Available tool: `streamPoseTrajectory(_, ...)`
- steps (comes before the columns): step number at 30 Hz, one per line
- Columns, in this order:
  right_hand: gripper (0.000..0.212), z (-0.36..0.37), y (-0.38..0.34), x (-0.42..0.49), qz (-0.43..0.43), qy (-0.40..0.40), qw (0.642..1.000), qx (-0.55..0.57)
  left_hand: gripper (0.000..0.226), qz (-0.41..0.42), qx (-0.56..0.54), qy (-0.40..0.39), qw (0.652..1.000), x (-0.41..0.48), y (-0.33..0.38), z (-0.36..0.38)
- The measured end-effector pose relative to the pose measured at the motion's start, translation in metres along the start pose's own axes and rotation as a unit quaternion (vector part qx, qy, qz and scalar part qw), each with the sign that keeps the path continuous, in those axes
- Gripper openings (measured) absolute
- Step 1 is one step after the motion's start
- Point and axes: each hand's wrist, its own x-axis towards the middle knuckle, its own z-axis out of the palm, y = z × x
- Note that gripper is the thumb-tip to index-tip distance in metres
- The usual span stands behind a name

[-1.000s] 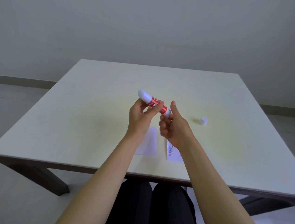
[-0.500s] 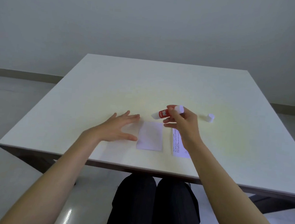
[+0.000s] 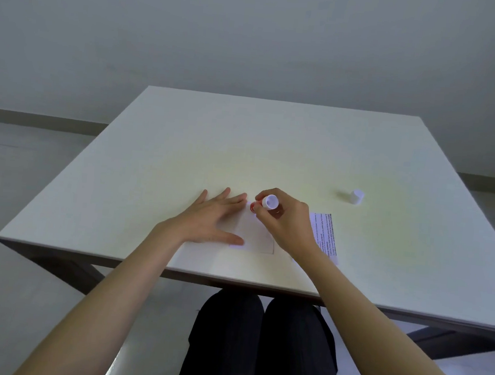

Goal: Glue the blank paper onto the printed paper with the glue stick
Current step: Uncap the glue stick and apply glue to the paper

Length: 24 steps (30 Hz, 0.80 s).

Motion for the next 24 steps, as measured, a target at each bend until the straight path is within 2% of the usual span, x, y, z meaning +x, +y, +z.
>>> streamPoseTrajectory(5, 0.013, 0.004, -0.005, -0.014, -0.022, -0.078, 0.996, 0.042, 0.092, 0.001, -0.026, -0.002, 1.000, -0.001, 0.002, 0.002)
streamPoseTrajectory(11, 0.006, -0.007, 0.001, 0.004, 0.023, 0.010, 0.996, 0.080, 0.090, 0.001, -0.006, -0.012, 1.000, -0.002, 0.003, 0.000)
streamPoseTrajectory(17, 0.007, -0.002, 0.004, -0.012, 0.012, -0.061, 0.994, 0.094, 0.097, -0.001, -0.017, -0.009, 1.000, -0.002, 0.002, 0.003)
streamPoseTrajectory(22, 0.006, -0.012, 0.009, 0.008, 0.040, 0.037, 0.995, 0.085, 0.094, 0.004, 0.004, -0.020, 1.000, -0.002, 0.000, 0.002)
streamPoseTrajectory(24, 0.006, -0.015, 0.011, 0.008, 0.044, 0.044, 0.995, 0.074, 0.093, 0.005, 0.006, -0.019, 1.000, -0.001, 0.000, 0.002)
